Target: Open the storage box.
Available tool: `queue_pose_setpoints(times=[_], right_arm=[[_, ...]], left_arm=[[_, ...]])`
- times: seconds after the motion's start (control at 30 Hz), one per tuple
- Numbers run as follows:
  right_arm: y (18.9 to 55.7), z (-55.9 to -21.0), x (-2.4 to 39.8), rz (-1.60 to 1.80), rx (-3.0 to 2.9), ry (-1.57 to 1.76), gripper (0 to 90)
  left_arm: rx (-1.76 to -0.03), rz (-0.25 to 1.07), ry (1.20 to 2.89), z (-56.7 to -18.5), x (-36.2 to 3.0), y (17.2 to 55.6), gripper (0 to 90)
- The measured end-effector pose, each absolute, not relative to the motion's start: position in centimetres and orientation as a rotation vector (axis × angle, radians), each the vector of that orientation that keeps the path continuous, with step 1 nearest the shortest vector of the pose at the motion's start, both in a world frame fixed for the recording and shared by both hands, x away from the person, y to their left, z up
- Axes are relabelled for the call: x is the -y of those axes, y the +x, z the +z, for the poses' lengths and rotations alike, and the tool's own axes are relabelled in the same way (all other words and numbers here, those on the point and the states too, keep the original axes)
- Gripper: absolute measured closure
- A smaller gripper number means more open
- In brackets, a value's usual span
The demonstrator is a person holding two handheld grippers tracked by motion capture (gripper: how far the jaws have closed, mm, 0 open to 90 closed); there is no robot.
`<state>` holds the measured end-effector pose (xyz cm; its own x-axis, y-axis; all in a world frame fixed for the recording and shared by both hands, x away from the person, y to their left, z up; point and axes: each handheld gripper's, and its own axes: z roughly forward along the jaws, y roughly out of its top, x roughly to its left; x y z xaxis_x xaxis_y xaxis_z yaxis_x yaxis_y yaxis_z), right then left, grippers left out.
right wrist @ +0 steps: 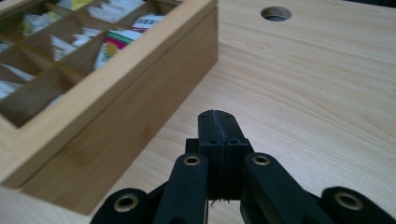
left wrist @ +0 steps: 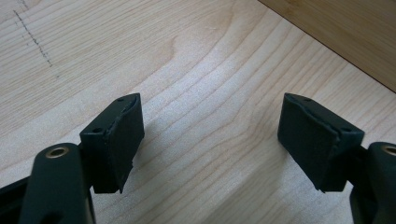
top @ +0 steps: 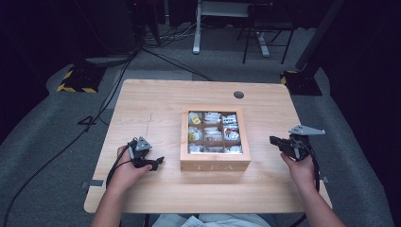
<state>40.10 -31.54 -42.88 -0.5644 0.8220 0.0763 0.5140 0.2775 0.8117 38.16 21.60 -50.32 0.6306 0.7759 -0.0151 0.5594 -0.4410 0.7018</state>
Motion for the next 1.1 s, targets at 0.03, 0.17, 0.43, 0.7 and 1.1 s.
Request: queue_pose_setpoints(times=[0.03,0.17,0.43,0.7,1.1], right_arm=[[39.9,-42.6,31.3,1.191,-2.205,1.2,89.6],[39.3,-42.1,30.8,1.208,-2.238,1.157,89.5],[37.0,-41.2,29.8,1.283,-2.338,1.078,89.5],[35.7,-40.9,28.7,1.274,-2.453,1.005,89.5],[36.0,-42.2,27.0,1.185,-2.604,0.975,89.5]], left_arm=[[-1.039,0.406,2.166,-50.3,-21.6,38.2,23.4],[-1.04,0.407,2.165,-50.3,-21.6,38.2,23.4],[-1.039,0.406,2.166,-50.3,-21.6,38.2,23.4],[-1.039,0.406,2.166,-50.3,-21.6,38.2,23.4],[-1.04,0.407,2.165,-50.3,-21.6,38.1,23.5]])
